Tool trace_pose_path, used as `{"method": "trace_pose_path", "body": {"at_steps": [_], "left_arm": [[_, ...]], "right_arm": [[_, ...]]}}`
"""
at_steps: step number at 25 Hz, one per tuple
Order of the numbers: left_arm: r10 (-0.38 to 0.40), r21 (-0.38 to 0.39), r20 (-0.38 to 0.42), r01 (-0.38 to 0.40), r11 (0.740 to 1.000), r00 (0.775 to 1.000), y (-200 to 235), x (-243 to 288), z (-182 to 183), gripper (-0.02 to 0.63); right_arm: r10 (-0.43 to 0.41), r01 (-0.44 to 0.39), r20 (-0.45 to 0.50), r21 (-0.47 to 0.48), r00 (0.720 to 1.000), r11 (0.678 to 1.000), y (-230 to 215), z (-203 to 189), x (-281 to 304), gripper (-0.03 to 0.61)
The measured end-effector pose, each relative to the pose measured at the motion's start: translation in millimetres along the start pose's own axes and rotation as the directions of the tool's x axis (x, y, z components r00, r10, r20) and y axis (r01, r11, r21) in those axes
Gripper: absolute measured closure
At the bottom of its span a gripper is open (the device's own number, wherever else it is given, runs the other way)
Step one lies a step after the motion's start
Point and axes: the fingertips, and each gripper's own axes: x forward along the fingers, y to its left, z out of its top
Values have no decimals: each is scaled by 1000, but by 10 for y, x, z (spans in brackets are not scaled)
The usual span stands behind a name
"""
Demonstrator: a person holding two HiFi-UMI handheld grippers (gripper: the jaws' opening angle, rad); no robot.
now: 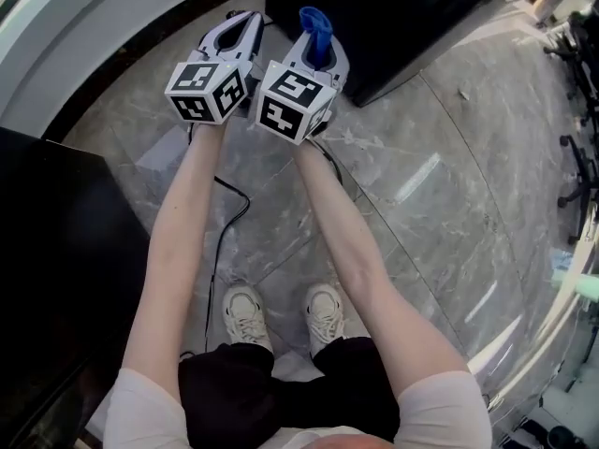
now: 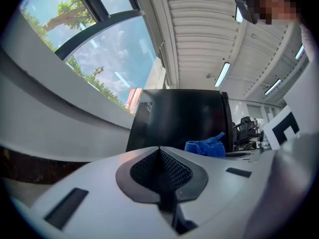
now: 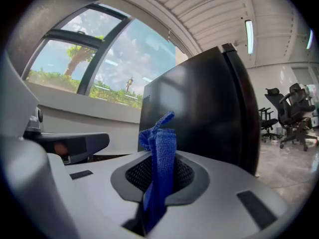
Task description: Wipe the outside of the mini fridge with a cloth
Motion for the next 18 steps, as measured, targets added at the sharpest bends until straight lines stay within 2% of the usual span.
{"method": "trace_pose_path", "body": {"at_steps": [4,8,11,18], "left_arm": [[9,41,18,-9,999,1000,356,139,-65,609],[56,9,36,-57,998,998,863,209,-188,609],[112,10,43,-112,994,993,1175,199,-267,609],[157,-52,17,-156,986,987,1444,35,-596,609]], "right_arm": [[35,-35,20,-11,999,999,234,-76,490,517],[73,-72,10,-17,997,997,469,-246,1023,517],[61,-61,15,-22,998,998,553,-285,1335,517],[76,-76,-10,16,997,997,995,-353,1853,517]]}}
